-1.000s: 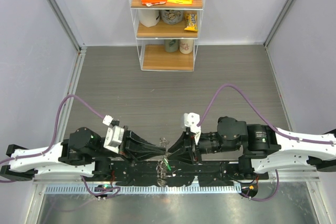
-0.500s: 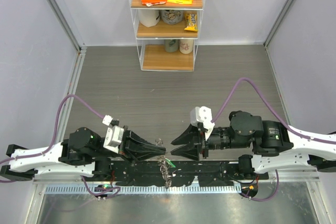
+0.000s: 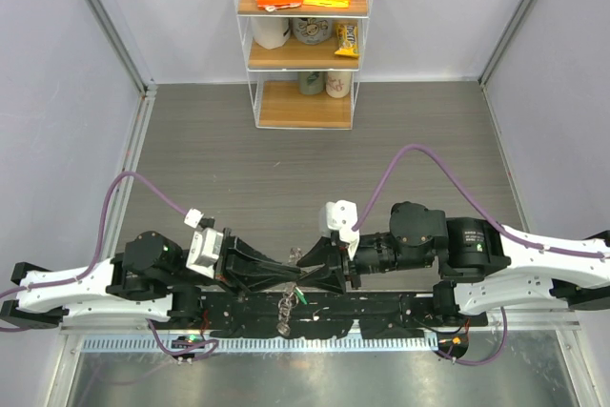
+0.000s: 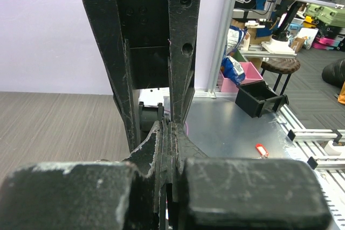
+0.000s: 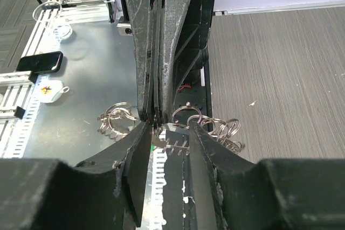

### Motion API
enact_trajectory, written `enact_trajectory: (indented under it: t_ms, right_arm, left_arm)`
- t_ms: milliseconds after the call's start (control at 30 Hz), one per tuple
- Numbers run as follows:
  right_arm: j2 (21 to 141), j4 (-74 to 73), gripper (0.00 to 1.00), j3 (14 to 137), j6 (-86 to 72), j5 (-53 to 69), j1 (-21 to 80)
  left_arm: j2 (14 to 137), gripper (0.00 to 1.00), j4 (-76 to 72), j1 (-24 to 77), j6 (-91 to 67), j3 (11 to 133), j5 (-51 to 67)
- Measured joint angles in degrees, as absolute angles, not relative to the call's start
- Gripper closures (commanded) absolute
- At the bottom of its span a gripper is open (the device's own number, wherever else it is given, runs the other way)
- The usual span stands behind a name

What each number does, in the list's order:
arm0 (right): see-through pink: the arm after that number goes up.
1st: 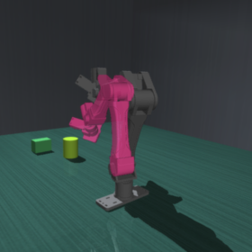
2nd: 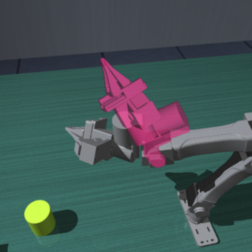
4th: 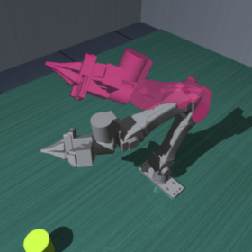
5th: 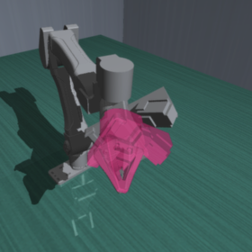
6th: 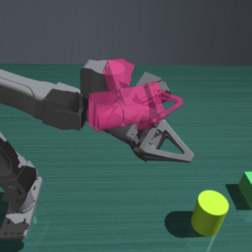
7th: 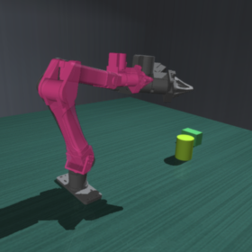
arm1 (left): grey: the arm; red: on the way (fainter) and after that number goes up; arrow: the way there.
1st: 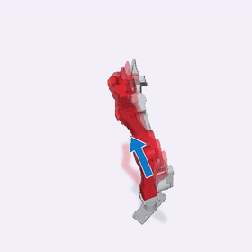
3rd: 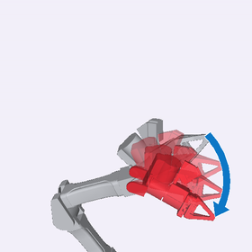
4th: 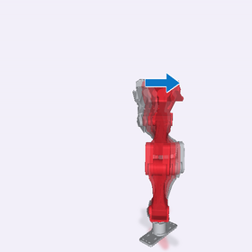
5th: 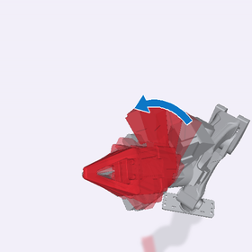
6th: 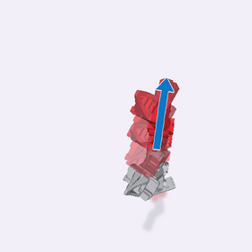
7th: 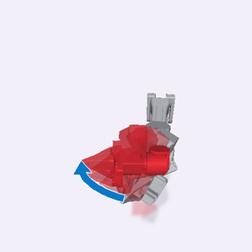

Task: Put the keys on the keyring

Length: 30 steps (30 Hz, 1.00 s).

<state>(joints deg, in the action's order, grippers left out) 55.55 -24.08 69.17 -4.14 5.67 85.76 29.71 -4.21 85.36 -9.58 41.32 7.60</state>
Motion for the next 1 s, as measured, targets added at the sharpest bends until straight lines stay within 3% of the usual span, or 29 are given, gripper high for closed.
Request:
enact_trajectory:
  t_ms: [100,200,333,633,800,1000]
  right_arm:
    - [55.81,-23.99,0.68,69.32,-3.68,5.65,85.76]
    - [55.81,-23.79,0.87,69.32,-3.09,5.69,85.76]
    - [55.92,-23.66,0.94,69.38,-2.61,6.0,85.91]
    - [55.92,-23.92,0.94,69.49,-1.34,5.91,85.93]
    - [57.1,-28.45,0.94,71.42,-0.89,5.15,85.91]
    - [62.22,-41.56,0.95,78.26,0.19,1.19,85.91]
  left_arm:
    - [29.52,1.0,-4.27,85.36,-9.58,41.32,7.6]
    - [29.28,1.0,-4.29,85.36,-9.54,41.3,7.53]
    - [28.95,1.0,-4.45,85.32,-9.37,41.17,7.29]
    - [28.75,1.0,-4.43,85.32,-8.78,40.97,6.94]
    - [29.1,0.85,-2.42,85.34,-8.97,40.99,5.58]
    - [29.85,0.73,0.93,85.34,-10.55,40.84,2.28]
